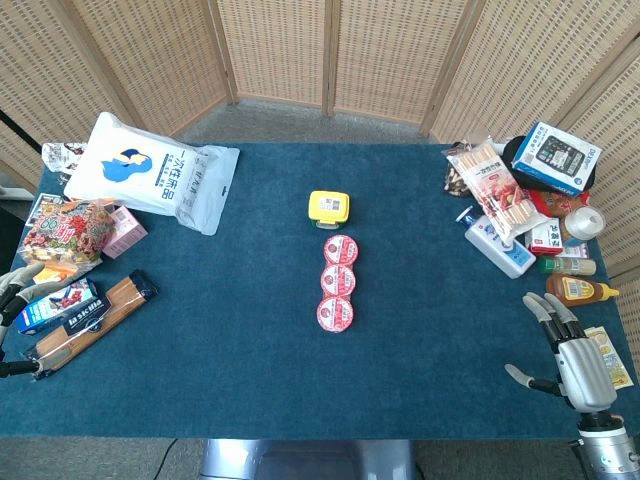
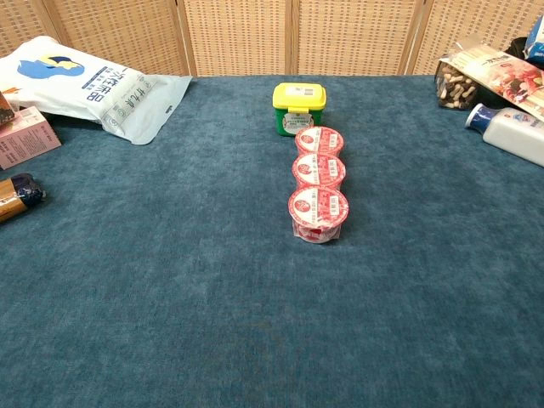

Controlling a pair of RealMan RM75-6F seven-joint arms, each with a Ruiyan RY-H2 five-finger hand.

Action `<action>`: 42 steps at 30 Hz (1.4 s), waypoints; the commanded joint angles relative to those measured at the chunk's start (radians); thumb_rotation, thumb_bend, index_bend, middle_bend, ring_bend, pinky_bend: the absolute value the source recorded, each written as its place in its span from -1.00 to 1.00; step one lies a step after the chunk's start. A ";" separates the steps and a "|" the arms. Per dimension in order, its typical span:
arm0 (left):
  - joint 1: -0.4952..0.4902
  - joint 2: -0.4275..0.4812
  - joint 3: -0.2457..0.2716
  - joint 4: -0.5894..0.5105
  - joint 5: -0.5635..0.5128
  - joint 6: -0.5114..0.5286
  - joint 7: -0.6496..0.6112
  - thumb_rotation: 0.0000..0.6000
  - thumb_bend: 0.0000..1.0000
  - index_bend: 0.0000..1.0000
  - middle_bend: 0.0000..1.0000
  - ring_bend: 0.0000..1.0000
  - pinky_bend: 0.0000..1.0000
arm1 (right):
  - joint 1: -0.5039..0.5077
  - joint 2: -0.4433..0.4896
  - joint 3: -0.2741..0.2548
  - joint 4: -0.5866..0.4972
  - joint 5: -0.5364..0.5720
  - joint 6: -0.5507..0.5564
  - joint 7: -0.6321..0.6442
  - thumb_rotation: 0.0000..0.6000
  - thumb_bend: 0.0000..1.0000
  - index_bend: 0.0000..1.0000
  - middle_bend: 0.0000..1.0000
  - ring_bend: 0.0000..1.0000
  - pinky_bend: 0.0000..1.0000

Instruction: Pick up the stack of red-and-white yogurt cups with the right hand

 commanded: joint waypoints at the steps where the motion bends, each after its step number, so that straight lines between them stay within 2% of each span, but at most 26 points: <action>1: -0.002 -0.002 -0.001 0.000 -0.003 -0.003 0.004 1.00 -1.00 -0.55 -1.00 -1.00 -1.00 | 0.002 -0.003 -0.001 0.002 0.001 -0.006 0.001 1.00 -1.00 -1.00 -0.92 -0.92 -0.70; 9: -0.002 0.000 -0.004 -0.001 -0.007 -0.001 0.000 1.00 -1.00 -0.55 -1.00 -1.00 -1.00 | 0.012 -0.015 -0.006 0.017 -0.006 -0.027 -0.011 1.00 -1.00 -1.00 -0.92 -0.92 -0.70; 14: -0.001 0.011 0.000 0.000 0.006 0.004 -0.034 1.00 -1.00 -0.55 -1.00 -1.00 -1.00 | 0.062 -0.031 -0.011 0.046 -0.046 -0.077 -0.067 1.00 -1.00 -1.00 -0.92 -0.92 -0.70; 22: -0.007 0.010 0.002 0.004 0.002 -0.012 -0.036 1.00 -1.00 -0.55 -1.00 -1.00 -1.00 | 0.247 -0.071 0.008 0.178 -0.213 -0.129 -0.148 1.00 -1.00 -1.00 -0.92 -1.00 -0.75; 27: -0.017 0.003 -0.005 0.004 -0.028 -0.037 -0.018 1.00 -1.00 -0.55 -1.00 -1.00 -1.00 | 0.367 -0.121 0.002 0.272 -0.300 -0.168 -0.160 1.00 -0.99 -1.00 -0.93 -1.00 -0.81; 33: -0.025 -0.007 -0.013 -0.002 -0.065 -0.064 0.016 1.00 -1.00 -0.55 -1.00 -1.00 -1.00 | 0.496 -0.200 -0.022 0.409 -0.378 -0.199 -0.149 1.00 -0.89 -1.00 -0.95 -1.00 -1.00; 42: -0.037 -0.023 -0.031 -0.002 -0.128 -0.101 0.066 1.00 -1.00 -0.55 -1.00 -1.00 -1.00 | 0.649 -0.298 -0.068 0.600 -0.433 -0.235 -0.126 1.00 -0.79 -1.00 -1.00 -1.00 -1.00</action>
